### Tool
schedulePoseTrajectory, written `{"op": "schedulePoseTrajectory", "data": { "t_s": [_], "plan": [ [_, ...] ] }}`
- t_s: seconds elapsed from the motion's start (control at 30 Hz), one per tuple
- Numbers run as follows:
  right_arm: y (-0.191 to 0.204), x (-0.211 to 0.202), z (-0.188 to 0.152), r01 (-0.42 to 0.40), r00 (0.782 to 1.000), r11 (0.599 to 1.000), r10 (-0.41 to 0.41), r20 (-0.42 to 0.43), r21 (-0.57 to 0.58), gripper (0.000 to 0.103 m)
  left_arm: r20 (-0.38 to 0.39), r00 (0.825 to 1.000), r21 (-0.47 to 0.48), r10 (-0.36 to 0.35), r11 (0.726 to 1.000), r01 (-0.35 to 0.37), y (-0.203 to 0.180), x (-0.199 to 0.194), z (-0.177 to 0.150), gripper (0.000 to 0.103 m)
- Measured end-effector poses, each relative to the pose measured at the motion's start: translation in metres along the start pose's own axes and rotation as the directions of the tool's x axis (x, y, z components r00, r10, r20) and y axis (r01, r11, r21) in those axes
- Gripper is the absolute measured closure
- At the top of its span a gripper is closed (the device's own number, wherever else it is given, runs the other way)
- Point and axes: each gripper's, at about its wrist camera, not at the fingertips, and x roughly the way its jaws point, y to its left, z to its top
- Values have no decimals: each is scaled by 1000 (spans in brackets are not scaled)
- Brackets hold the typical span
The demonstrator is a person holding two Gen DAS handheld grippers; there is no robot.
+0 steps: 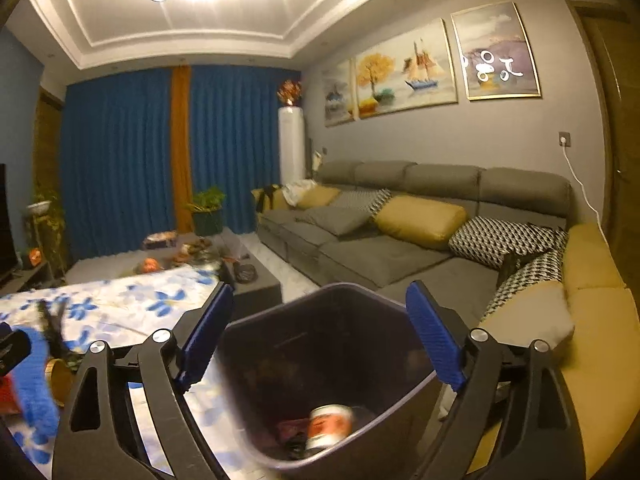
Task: Collect trash
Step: 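Move both open grippers back to the trash pile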
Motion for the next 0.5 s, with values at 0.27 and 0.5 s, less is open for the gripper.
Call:
{"op": "schedulePoseTrajectory", "data": {
  "t_s": [0.27, 0.5],
  "plan": [
    [54, -42, -18, -192, 981, 981, 191, -37, -22, 16, 17, 982, -56, 190, 980, -189, 69, -66, -23, 19],
    [122, -58, -40, -333, 939, 942, 328, -105, -41, 16, 34, 945, -73, 325, 944, -322, 121, -115, -36, 19]
  ]
}}
